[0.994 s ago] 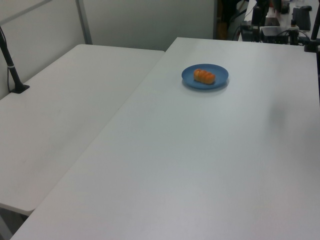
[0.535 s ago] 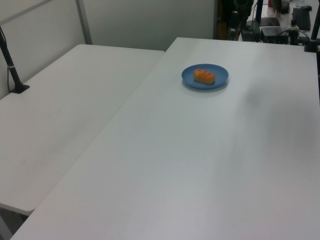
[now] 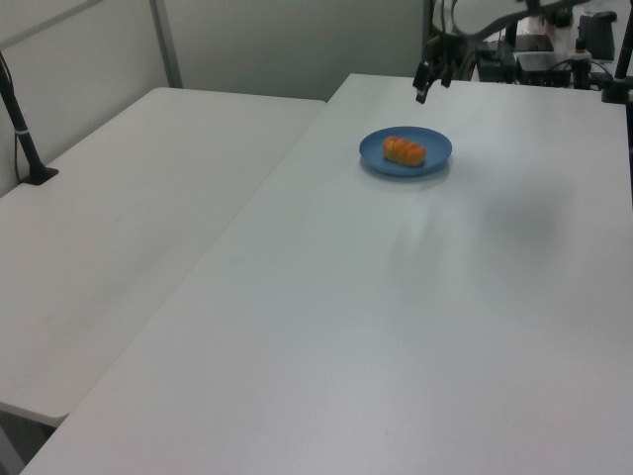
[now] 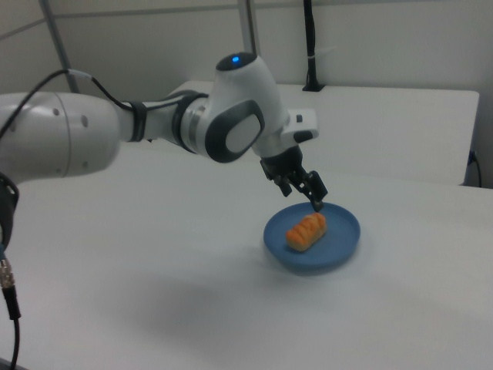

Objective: Put the bread on the table
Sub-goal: 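Move the gripper over the orange bread roll on the blue plate, then lower the gripper and close it around the bread roll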

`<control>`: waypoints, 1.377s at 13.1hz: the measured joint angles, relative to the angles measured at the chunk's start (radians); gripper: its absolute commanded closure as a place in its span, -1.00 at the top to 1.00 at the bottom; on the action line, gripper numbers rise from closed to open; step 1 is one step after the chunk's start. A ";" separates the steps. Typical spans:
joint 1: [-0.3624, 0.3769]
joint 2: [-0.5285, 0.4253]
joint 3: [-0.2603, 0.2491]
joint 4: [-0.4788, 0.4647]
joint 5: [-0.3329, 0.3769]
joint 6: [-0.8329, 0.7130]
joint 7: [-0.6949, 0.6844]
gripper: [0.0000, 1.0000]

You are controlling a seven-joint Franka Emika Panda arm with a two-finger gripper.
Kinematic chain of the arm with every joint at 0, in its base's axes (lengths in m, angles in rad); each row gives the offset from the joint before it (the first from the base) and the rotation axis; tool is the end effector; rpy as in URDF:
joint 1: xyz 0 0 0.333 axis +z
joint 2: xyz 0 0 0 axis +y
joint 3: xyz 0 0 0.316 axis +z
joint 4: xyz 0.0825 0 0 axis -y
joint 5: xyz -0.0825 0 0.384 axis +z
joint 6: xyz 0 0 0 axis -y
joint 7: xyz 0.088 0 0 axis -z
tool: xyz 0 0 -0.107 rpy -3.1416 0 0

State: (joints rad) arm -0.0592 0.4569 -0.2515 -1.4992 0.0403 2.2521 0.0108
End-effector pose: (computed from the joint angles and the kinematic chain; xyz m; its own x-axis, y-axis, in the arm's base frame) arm 0.6891 -0.1886 0.4438 0.9130 -0.2711 0.3049 -0.3051 -0.9498 0.0691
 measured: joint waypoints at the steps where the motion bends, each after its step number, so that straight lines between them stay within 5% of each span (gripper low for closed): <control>1: 0.000 0.023 0.000 0.001 0.010 0.033 0.005 1.00; 13: 0.006 0.225 0.050 0.008 0.056 0.286 0.090 0.89; 18: 0.000 0.227 0.050 0.010 0.056 0.287 0.091 0.25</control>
State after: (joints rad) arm -0.0593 0.6834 -0.2011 -1.4891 0.0960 2.5388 0.1020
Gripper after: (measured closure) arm 0.167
